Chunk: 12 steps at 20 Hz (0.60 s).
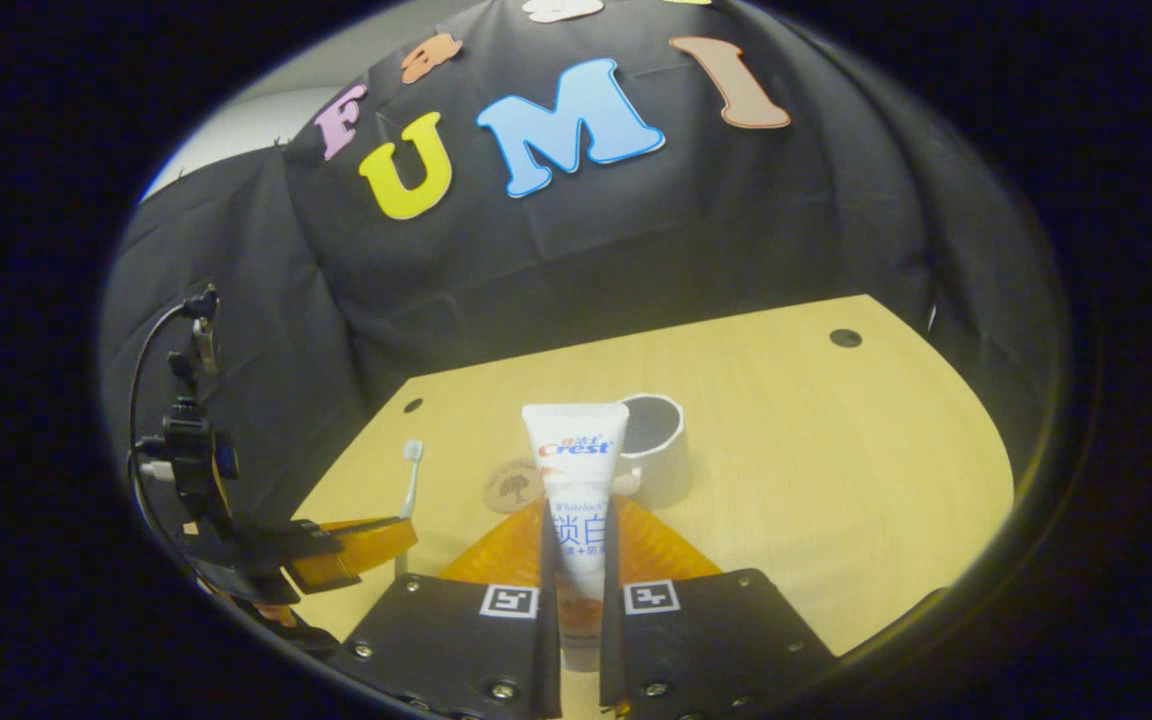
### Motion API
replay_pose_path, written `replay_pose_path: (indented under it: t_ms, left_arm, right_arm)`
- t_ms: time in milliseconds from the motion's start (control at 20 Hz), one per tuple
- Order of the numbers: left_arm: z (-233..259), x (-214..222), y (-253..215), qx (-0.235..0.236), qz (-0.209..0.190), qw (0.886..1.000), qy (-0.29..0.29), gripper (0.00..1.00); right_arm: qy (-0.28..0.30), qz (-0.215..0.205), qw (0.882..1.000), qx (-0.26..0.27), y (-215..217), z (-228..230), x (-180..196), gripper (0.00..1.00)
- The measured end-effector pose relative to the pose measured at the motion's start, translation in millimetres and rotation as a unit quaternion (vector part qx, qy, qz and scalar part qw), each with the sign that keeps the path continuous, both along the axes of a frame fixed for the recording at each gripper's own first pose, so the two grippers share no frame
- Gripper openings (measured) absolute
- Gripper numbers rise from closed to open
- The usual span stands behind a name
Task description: Put the toothbrush and toothpaste on the desktop into the cup, then pick up the cup and place it on the coaster on the desktop.
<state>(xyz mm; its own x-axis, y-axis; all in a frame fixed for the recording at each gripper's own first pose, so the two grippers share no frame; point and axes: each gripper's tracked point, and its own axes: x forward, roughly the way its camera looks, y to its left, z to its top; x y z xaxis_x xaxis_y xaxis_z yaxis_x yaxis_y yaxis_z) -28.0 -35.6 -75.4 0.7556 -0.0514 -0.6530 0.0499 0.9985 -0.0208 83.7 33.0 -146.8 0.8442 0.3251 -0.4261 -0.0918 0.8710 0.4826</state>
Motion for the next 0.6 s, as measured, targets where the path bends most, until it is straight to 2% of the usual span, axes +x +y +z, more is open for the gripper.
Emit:
replay_pose_path:
  t_ms: [100,150,200,600]
  left_arm:
    - [13,7,-2,0.003,-0.001,1.000,-0.019,0.10]
    - [18,8,-4,0.005,-0.004,1.000,-0.028,0.10]
    - [27,11,-8,0.007,-0.007,0.999,-0.041,0.10]
    - [76,30,-24,-0.009,0.001,0.993,-0.115,0.10]
  right_arm:
    - [-0.019,-0.007,1.000,0.006,-4,12,11,0.16]
    - [-0.030,-0.008,0.999,0.008,-4,17,21,0.19]
    - [-0.040,-0.012,0.999,0.007,-5,23,31,0.16]
    - [-0.122,-0.035,0.992,0.002,-20,64,93,0.16]
